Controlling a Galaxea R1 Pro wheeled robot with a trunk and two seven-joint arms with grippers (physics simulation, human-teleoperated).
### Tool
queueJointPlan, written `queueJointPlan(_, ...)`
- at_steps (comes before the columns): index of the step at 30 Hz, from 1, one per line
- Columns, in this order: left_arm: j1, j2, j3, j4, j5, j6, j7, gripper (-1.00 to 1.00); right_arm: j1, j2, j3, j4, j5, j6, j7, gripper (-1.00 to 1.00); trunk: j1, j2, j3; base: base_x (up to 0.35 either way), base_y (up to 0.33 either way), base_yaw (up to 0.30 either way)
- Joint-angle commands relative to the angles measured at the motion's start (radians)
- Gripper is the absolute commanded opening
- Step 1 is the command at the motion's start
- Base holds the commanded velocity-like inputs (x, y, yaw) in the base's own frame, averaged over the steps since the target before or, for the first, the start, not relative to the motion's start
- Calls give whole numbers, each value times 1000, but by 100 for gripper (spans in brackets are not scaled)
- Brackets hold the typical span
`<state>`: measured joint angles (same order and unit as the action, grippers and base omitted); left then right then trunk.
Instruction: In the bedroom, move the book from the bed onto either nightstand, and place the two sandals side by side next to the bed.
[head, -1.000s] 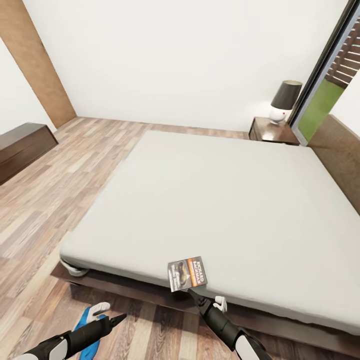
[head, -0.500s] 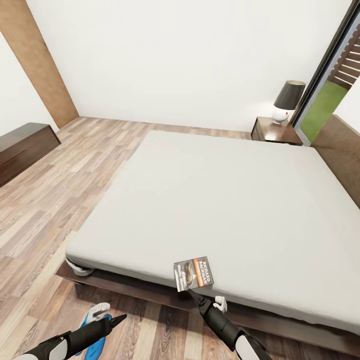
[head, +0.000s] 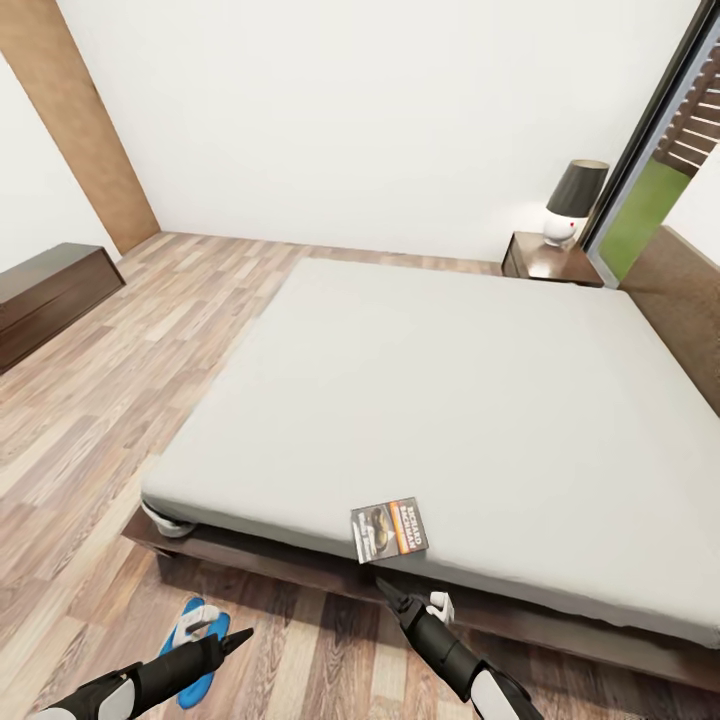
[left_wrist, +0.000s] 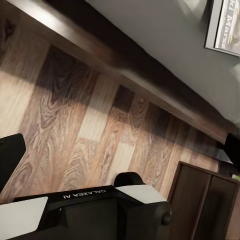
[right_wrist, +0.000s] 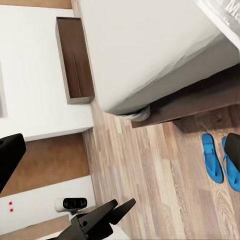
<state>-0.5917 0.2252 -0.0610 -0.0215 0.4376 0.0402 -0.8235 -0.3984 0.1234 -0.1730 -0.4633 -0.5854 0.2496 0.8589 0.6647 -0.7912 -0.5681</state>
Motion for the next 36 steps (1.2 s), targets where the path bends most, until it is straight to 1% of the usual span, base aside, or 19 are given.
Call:
queueJointPlan(1,0,0,-7,0,9,4,-3,100,0,1,-5,0,-4,10,3,100,0,-1,-1,-48,13,0)
queueJointPlan(17,0,0,-7,0,9,5,-3,100,0,1,-5,-1,-5,11,7,100,0,-1,-1,47,59,0)
queueJointPlan(19,0,0,-7,0,9,5,-3,100,0,1,-5,-1,-5,11,31,100,0,-1,-1,2,3,0)
queueJointPlan(21,0,0,-7,0,9,5,-3,100,0,1,-5,-1,-5,11,76,100,0,-1,-1,1,1,0)
queueJointPlan(23,0,0,-7,0,9,5,-3,100,-1,1,-5,0,-5,14,145,100,0,-1,-1,0,0,0)
queueJointPlan(25,0,0,-7,0,9,5,-3,100,-1,1,-6,1,-5,16,187,100,0,-1,-1,0,0,0)
queueJointPlan(28,0,0,-7,0,9,5,-3,100,0,1,-6,1,-5,18,202,100,0,-1,-1,0,0,0)
queueJointPlan(36,0,0,-7,0,9,5,-3,100,0,1,-6,2,-5,19,207,100,0,-1,-1,0,0,0)
